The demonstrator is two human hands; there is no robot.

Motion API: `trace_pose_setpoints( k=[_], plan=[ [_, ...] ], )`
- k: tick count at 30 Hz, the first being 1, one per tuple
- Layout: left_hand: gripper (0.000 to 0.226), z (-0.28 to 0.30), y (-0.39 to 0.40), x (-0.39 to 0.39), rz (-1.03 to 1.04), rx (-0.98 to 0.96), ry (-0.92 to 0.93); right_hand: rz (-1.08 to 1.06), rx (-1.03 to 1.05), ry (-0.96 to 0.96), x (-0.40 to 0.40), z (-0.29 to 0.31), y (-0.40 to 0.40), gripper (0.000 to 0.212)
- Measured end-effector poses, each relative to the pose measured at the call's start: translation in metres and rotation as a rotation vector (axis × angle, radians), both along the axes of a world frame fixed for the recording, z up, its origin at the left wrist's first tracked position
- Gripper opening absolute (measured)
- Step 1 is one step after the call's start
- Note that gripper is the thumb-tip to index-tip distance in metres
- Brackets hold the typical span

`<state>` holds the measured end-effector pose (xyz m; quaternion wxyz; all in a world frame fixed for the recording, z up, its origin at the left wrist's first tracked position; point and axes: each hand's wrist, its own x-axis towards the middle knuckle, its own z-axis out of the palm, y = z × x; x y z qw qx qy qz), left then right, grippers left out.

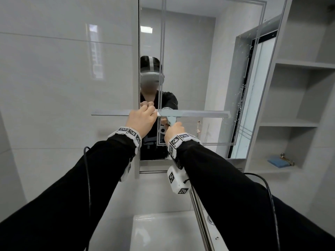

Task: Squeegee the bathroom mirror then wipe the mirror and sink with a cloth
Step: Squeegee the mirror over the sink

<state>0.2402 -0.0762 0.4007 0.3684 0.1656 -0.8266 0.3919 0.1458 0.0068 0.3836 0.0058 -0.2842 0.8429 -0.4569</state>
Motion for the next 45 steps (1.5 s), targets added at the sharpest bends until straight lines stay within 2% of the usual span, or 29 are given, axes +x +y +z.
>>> trace_pose_setpoints(
  k=[3,7,11,24,29,45],
  plan=[
    [0.019,-0.005,0.0,0.0,-0.022,-0.039,-0.006,0.042,0.062,0.034,0.001,-0.013,0.001,0.044],
    [0.02,-0.019,-0.001,-0.001,-0.045,-0.048,-0.017,-0.059,0.114,-0.014,0.002,-0.025,-0.004,0.028],
    [0.02,-0.032,-0.004,-0.003,-0.046,-0.048,-0.022,-0.051,0.194,0.0,0.001,-0.038,-0.004,0.029],
    [0.026,-0.063,-0.002,0.004,-0.084,0.026,-0.074,-0.009,0.267,-0.002,0.003,-0.077,-0.003,0.032],
    [0.028,-0.075,-0.003,0.008,-0.061,0.044,-0.111,0.002,0.295,0.063,0.007,-0.092,-0.002,0.031],
    [0.027,-0.08,0.001,0.008,-0.082,0.081,-0.094,0.007,0.311,0.055,0.006,-0.095,0.0,0.031]
  ],
)
